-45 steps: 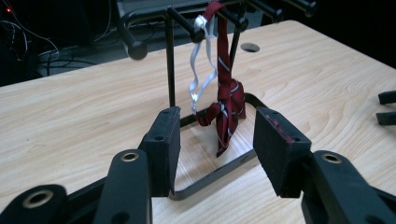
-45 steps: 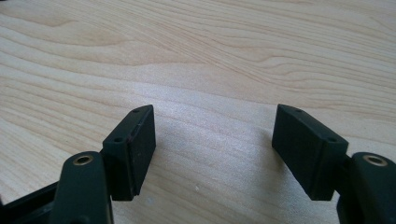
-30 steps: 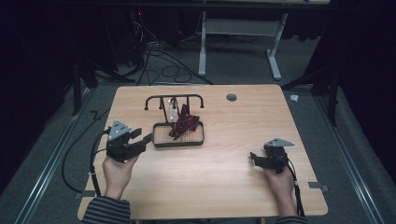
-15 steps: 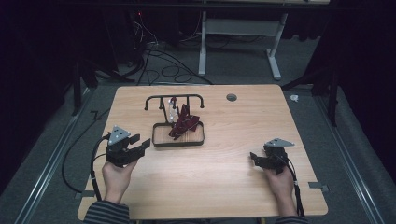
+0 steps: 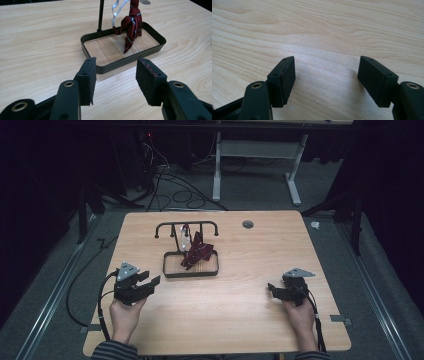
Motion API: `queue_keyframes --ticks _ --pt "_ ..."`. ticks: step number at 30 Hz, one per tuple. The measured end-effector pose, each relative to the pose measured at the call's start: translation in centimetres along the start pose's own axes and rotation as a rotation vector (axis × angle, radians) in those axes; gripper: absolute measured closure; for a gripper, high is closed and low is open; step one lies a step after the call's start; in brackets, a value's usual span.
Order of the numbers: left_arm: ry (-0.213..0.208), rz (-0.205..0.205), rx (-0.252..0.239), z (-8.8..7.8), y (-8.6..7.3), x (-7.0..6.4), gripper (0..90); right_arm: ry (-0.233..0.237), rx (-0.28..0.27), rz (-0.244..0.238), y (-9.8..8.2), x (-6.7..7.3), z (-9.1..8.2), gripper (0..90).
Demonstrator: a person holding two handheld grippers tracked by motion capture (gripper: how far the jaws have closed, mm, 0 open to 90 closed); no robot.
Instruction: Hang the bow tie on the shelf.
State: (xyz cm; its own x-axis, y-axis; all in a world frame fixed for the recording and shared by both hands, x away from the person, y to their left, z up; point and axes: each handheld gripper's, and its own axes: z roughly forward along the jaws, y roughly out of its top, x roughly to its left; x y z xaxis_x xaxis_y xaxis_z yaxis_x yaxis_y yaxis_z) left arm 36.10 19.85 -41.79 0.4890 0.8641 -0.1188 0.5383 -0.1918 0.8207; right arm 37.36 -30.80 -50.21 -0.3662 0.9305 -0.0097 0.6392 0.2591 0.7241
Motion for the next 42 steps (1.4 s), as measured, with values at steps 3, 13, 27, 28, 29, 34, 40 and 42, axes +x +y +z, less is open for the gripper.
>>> queue_keyframes --ticks 3,13,27,28,29,34,40,42 --pt "-0.001 -0.007 0.008 0.2 -0.2 0.1 51.2 -0.001 0.0 0.0 0.0 0.0 0.0 31.6" --pt "0.004 -0.015 0.038 0.9 -1.0 0.5 50.7 -0.002 0.0 -0.001 0.0 0.0 0.0 31.6" --pt "-0.008 -0.062 0.075 2.0 -2.2 1.2 50.0 -0.001 0.0 -0.001 0.0 0.0 0.0 31.6" --pt "-0.015 -0.069 0.077 2.1 -2.3 1.2 49.8 -0.001 0.0 -0.001 0.0 0.0 0.0 31.6" --pt "-0.018 -0.072 0.08 2.1 -2.4 1.2 49.6 -0.001 0.0 -0.001 0.0 0.0 0.0 31.6" --pt "-0.011 -0.082 0.09 2.5 -2.7 1.3 49.4 -0.002 0.001 -0.001 0.0 0.0 0.0 31.7" --pt "-0.013 -0.071 0.105 3.1 -2.8 1.2 48.8 -0.001 0.001 -0.001 0.0 0.0 0.0 31.6" --pt "-0.012 -0.07 0.108 3.4 -2.8 1.1 48.6 -0.001 0.001 -0.001 0.0 0.0 0.0 31.6"
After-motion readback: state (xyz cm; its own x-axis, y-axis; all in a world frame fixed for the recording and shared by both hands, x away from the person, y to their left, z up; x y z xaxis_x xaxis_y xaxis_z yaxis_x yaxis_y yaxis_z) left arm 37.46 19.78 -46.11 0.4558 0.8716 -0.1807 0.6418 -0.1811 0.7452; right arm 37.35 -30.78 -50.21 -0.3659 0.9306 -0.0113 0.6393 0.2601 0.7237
